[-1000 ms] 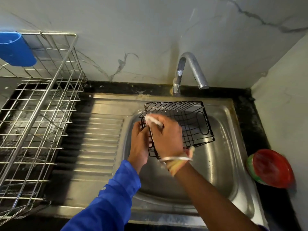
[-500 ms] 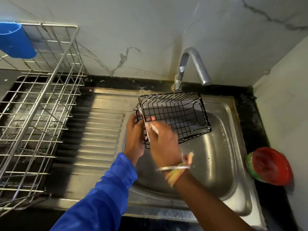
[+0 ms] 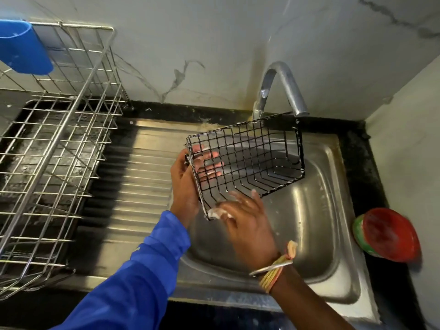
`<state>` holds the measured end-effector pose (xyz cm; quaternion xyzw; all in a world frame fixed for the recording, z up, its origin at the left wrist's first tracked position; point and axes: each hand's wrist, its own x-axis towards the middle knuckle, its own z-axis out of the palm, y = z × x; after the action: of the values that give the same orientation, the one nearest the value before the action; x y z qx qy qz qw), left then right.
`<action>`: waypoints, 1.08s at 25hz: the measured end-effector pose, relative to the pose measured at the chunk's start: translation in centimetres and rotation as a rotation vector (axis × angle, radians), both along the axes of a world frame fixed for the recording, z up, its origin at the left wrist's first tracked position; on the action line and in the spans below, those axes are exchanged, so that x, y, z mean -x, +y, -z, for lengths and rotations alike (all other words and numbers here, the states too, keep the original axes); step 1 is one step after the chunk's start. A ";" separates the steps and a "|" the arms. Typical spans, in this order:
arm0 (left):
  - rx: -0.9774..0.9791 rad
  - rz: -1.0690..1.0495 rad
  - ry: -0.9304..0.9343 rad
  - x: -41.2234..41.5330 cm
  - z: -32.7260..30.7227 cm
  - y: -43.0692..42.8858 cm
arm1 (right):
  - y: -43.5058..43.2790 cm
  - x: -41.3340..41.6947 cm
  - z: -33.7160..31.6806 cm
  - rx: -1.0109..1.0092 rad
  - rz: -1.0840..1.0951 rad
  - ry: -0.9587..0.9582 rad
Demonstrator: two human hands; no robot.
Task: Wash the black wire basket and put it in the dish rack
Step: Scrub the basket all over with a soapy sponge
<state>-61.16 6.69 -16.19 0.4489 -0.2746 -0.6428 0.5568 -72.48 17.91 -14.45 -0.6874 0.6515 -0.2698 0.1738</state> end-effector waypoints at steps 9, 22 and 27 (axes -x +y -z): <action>0.043 0.015 -0.078 0.4 0.0 -0.4 | -0.2 0.6 0.1 0.079 0.137 0.092; 0.110 0.081 -0.205 -0.6 -0.4 0.2 | -4.1 7.6 0.2 -0.422 0.322 0.237; 0.121 0.084 -0.261 -0.5 -0.4 0.1 | -1.0 1.7 -0.3 -0.342 0.163 -0.110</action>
<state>-60.61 6.78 -15.82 0.4824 -0.4014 -0.5839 0.5151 -74.13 16.88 -14.17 -0.5772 0.7308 -0.2056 0.3007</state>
